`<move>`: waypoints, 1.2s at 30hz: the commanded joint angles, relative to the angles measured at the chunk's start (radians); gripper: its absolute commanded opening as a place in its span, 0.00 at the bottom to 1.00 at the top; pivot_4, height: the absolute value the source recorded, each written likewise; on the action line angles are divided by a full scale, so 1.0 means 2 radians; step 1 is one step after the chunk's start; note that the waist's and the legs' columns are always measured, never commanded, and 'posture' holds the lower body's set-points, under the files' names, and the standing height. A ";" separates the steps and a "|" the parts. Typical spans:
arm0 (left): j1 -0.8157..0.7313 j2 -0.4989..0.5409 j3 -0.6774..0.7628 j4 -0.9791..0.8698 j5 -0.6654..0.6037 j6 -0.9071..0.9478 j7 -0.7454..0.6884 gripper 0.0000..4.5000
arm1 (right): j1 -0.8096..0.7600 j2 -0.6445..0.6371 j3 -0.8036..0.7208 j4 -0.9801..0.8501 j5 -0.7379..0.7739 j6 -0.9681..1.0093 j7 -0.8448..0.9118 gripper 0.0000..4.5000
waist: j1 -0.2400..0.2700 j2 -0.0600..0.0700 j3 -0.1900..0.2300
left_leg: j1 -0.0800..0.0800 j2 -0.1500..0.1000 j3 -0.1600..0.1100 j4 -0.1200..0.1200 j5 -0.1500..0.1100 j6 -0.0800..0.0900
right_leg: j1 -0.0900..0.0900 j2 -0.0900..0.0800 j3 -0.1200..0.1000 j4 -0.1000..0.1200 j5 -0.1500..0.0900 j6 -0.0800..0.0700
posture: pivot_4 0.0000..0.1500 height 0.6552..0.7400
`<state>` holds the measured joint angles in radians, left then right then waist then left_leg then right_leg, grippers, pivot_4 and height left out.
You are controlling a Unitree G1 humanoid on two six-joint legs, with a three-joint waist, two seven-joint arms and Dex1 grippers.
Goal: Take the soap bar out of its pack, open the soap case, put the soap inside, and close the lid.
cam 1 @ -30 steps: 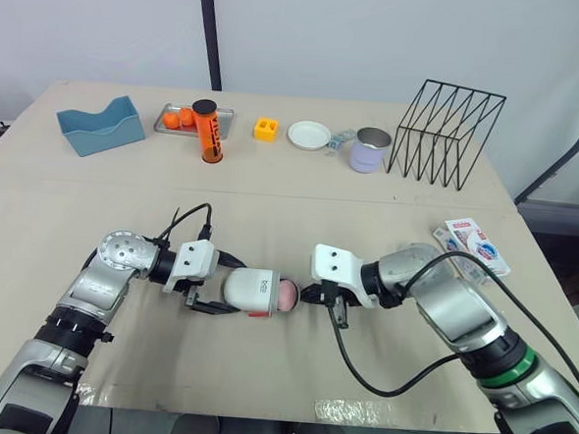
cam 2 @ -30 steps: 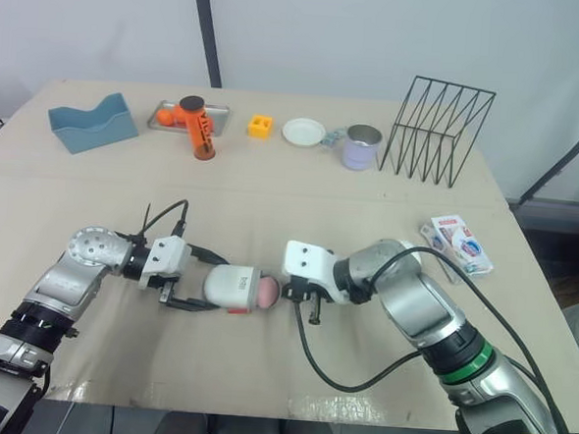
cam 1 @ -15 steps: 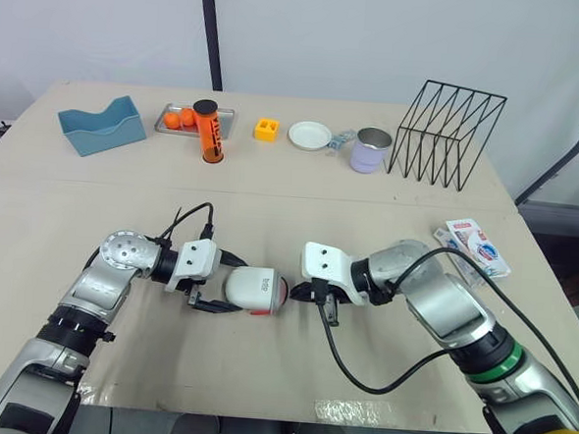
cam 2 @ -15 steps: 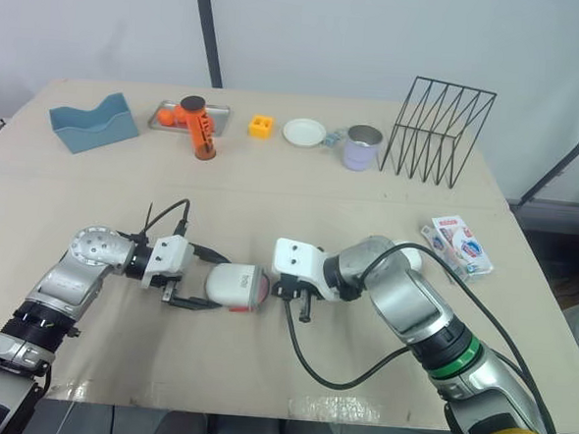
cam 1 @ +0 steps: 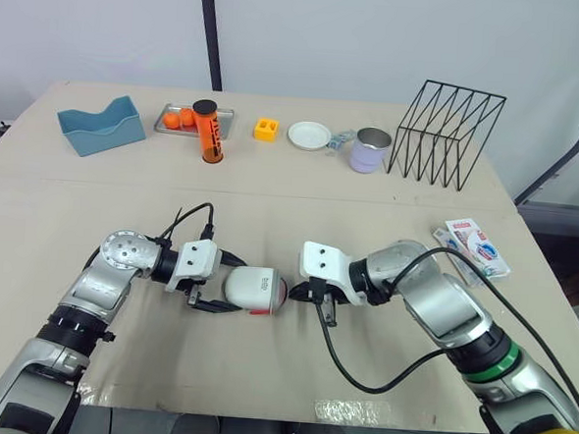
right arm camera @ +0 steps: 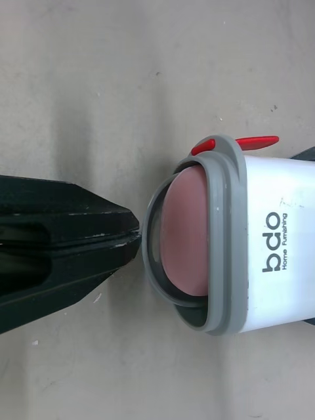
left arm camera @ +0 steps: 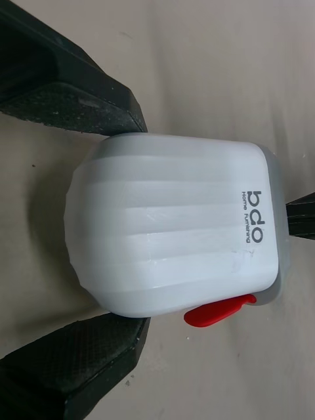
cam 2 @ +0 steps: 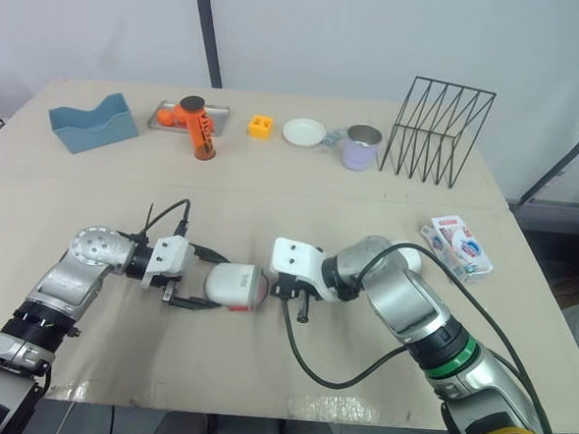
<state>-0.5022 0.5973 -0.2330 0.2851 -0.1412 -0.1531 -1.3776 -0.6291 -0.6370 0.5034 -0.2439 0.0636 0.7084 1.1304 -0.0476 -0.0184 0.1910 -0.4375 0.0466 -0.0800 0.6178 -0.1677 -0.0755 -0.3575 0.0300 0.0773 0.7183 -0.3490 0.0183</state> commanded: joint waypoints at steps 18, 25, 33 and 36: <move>0.014 -0.015 0.017 0.004 -0.015 -0.024 0.021 0.79 | 0.002 -0.032 -0.035 0.011 0.006 -0.032 0.002 0.00 | 0.001 0.000 0.000 | 0.000 0.000 0.000 0.000 0.000 0.000 | 0.000 0.000 0.000 0.000 0.000 0.000 | 1.00 1.00; 0.021 -0.013 0.022 0.004 -0.031 -0.041 0.013 0.79 | 0.008 -0.034 -0.063 0.021 0.029 -0.016 0.003 0.00 | 0.000 0.000 0.000 | 0.000 0.000 0.000 0.000 0.000 0.000 | 0.000 0.000 0.000 0.000 0.000 0.000 | 1.00 1.00; 0.019 -0.023 0.036 0.010 -0.047 -0.073 0.016 0.79 | 0.009 -0.022 -0.106 0.028 0.088 0.058 -0.005 0.00 | 0.000 0.000 0.000 | 0.000 0.000 0.000 0.000 0.000 0.000 | 0.000 0.000 0.000 0.000 0.000 0.000 | 1.00 1.00; 0.019 -0.028 0.039 0.011 -0.050 -0.080 0.019 0.79 | 0.009 -0.021 -0.117 0.031 0.106 0.084 -0.010 0.00 | 0.000 0.000 0.000 | 0.000 0.000 0.000 0.000 0.000 0.000 | 0.000 0.000 0.000 0.000 0.000 0.000 | 1.00 1.00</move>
<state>-0.4600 0.5462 -0.1862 0.3115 -0.2077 -0.2883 -1.3489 -0.6049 -0.6786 0.3077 -0.1703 0.2484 0.8540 1.1144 -0.0468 -0.0180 0.1912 -0.4378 0.0462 -0.0808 0.6176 -0.1676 -0.0755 -0.3567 0.0295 0.0765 0.7176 -0.3490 0.0184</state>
